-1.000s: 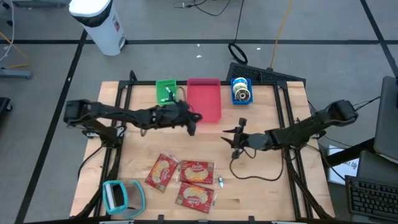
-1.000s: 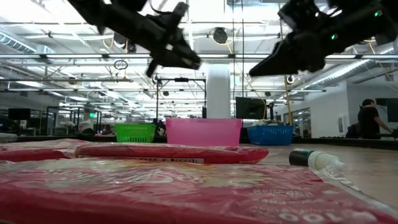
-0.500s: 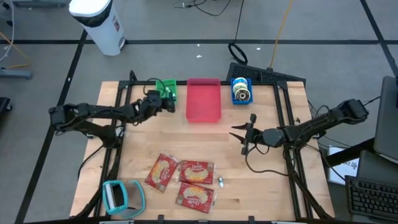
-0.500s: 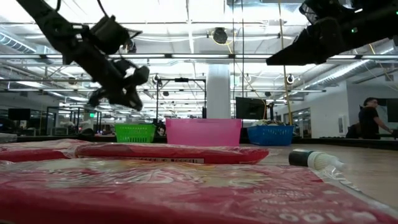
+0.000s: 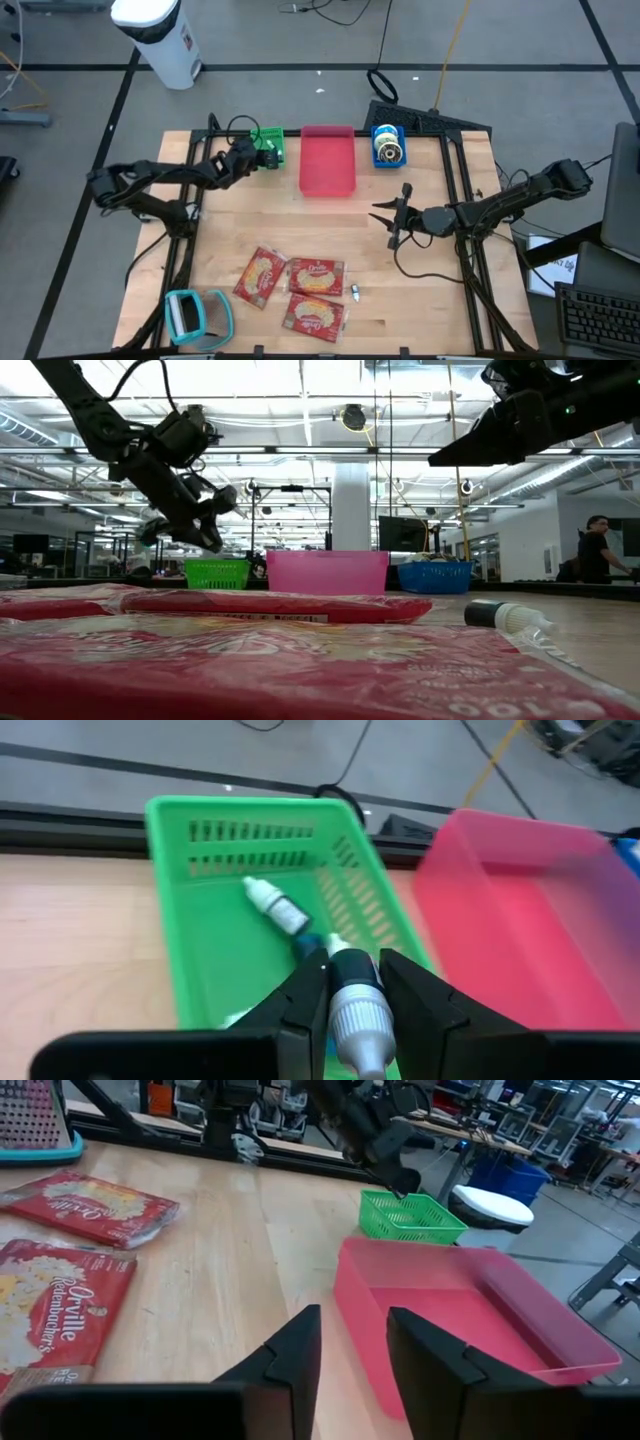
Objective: Pick & Place Food Item
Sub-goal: Put the violet food coloring bottle into the green bin, then put the brown food coloring bottle into the green bin
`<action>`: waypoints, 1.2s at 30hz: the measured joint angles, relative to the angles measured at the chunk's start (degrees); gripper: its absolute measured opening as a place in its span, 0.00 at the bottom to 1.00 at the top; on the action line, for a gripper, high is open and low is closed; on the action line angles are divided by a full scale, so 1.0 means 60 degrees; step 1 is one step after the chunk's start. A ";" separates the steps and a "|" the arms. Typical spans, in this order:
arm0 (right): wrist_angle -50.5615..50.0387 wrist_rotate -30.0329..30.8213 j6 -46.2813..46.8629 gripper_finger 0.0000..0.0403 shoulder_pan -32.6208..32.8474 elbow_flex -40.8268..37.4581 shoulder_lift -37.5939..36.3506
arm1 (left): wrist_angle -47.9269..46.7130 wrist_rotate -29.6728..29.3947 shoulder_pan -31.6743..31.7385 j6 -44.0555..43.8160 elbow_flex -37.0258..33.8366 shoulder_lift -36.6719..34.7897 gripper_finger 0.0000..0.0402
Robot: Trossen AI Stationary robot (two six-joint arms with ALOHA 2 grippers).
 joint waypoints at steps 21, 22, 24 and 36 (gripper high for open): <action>-0.0029 -0.0047 0.0000 0.25 -0.0004 0.0000 0.0000 | -0.0001 0.0419 0.0253 -0.0182 0.0000 0.0177 0.52; -0.0029 -0.0047 0.0000 0.25 -0.0004 0.0000 0.0000 | 0.0022 0.0627 0.0253 -0.0107 0.0000 0.0177 0.54; -0.0029 -0.0069 0.0000 0.25 0.0009 0.0000 0.0000 | 0.0217 0.1196 0.0253 0.0228 0.0000 0.0148 0.58; 0.0316 -0.3296 0.0103 0.34 0.0689 0.0004 0.0508 | 0.1327 0.2227 -0.1605 0.1632 0.0007 -0.1783 0.64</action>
